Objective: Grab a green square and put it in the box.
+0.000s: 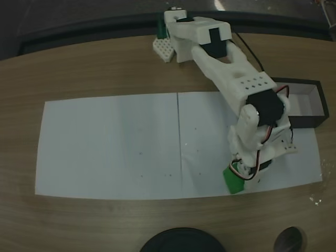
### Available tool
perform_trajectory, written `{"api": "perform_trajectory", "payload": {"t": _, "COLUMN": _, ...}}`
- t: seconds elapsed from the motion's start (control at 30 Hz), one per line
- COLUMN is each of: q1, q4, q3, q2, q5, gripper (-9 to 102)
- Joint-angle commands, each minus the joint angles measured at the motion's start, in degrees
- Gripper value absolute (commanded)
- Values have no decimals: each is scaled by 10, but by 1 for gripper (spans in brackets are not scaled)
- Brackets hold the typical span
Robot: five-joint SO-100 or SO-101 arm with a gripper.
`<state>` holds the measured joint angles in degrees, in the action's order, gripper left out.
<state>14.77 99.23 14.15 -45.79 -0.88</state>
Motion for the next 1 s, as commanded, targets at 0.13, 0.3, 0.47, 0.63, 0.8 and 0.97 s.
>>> {"api": "perform_trajectory", "payload": {"t": 0.13, "q1": 77, "q4": 4, "q3": -1, "q2": -359, "q5": -2, "gripper": 12}}
{"api": "perform_trajectory", "payload": {"t": 0.3, "q1": 265, "q4": 2, "q3": 201, "q2": -521, "q5": -3, "gripper": 12}}
{"api": "perform_trajectory", "payload": {"t": 0.47, "q1": 379, "q4": -47, "q3": 384, "q2": -584, "q5": -26, "gripper": 12}}
{"api": "perform_trajectory", "payload": {"t": 0.63, "q1": 374, "q4": -143, "q3": 541, "q2": -561, "q5": -16, "gripper": 12}}
{"api": "perform_trajectory", "payload": {"t": 0.8, "q1": 380, "q4": -215, "q3": 633, "q2": -547, "q5": -11, "gripper": 12}}
{"api": "perform_trajectory", "payload": {"t": 0.97, "q1": 381, "q4": -284, "q3": 708, "q2": -546, "q5": -11, "gripper": 12}}
